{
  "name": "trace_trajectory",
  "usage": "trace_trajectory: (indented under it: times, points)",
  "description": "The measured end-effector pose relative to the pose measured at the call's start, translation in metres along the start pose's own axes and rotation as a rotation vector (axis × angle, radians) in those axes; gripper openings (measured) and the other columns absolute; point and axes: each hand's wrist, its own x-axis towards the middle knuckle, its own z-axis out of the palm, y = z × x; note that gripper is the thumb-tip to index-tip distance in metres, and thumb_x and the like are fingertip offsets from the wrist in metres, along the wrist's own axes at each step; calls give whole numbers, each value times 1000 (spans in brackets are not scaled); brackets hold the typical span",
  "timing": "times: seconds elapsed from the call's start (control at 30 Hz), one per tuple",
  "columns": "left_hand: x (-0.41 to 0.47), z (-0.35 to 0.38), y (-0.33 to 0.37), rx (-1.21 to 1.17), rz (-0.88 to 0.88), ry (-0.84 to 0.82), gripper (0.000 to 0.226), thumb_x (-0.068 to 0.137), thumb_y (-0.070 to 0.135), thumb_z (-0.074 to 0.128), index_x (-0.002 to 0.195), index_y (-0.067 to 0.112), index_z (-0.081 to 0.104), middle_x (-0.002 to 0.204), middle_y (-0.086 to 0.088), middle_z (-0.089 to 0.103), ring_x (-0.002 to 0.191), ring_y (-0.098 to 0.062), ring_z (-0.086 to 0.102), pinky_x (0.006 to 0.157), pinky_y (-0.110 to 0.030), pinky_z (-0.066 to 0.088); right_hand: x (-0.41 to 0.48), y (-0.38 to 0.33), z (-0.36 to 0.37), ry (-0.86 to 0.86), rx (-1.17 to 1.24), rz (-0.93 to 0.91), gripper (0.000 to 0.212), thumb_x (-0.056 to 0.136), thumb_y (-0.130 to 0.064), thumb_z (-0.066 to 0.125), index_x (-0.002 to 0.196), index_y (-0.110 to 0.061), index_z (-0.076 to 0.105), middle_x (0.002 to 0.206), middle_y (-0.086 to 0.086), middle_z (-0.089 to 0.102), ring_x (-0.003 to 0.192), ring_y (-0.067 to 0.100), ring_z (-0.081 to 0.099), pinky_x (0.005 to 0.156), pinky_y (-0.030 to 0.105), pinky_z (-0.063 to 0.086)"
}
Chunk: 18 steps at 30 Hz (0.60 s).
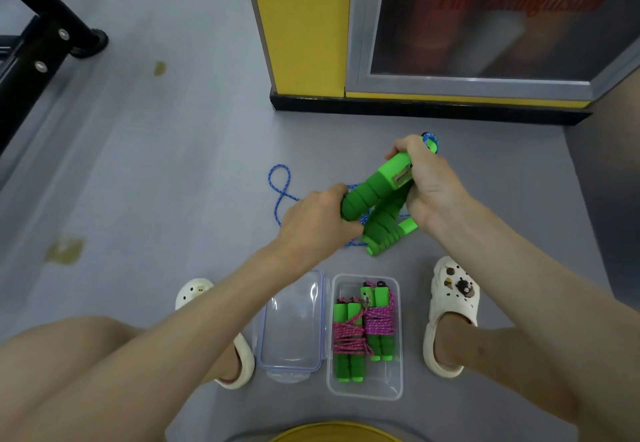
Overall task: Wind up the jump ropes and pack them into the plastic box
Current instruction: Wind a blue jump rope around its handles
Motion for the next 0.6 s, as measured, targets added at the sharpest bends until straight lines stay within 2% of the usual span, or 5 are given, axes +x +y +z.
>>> trace_trajectory:
  times: [0.1, 0.17, 0.37, 0.53, 0.6]
  points:
    - [-1, -19, 3, -601, -115, -487, 12, 86, 15, 66, 81, 16, 55, 59, -2, 53, 47, -16, 51, 53, -30, 50, 0, 0, -2, -88, 31, 56, 29, 86, -20, 54, 57, -16, 49, 46, -5, 47, 39, 8, 42, 47, 22, 36]
    - [-4, -22, 3, -731, -185, -632, 8, 90, 15, 61, 84, 12, 55, 61, -6, 51, 44, -16, 46, 52, -28, 49, 0, 3, -2, -105, 12, 70, 30, 86, -21, 53, 57, -16, 49, 47, -6, 48, 40, 8, 41, 50, 23, 35]
    - [-6, 4, 3, 217, 1, 76, 23, 83, 24, 60, 85, 16, 39, 60, 3, 40, 52, -18, 39, 48, -31, 29, -2, 4, 3, -24, -7, 94, 25, 82, -20, 55, 58, -16, 51, 48, -3, 45, 47, 14, 43, 53, 25, 37]
    - [-3, -10, 3, -523, -121, -370, 11, 87, 18, 62, 92, 13, 54, 62, -7, 58, 42, -21, 52, 46, -28, 46, 0, 3, 1, -70, 1, 117, 30, 86, -21, 53, 57, -17, 48, 57, -3, 47, 45, 11, 42, 50, 23, 36]
    - [-5, -12, 5, -638, -159, -470, 19, 90, 26, 60, 100, 11, 55, 63, -8, 59, 44, -23, 52, 47, -27, 47, 0, 5, 1, -108, -42, 126, 30, 87, -22, 53, 58, -17, 49, 56, -5, 50, 46, 10, 43, 50, 23, 37]
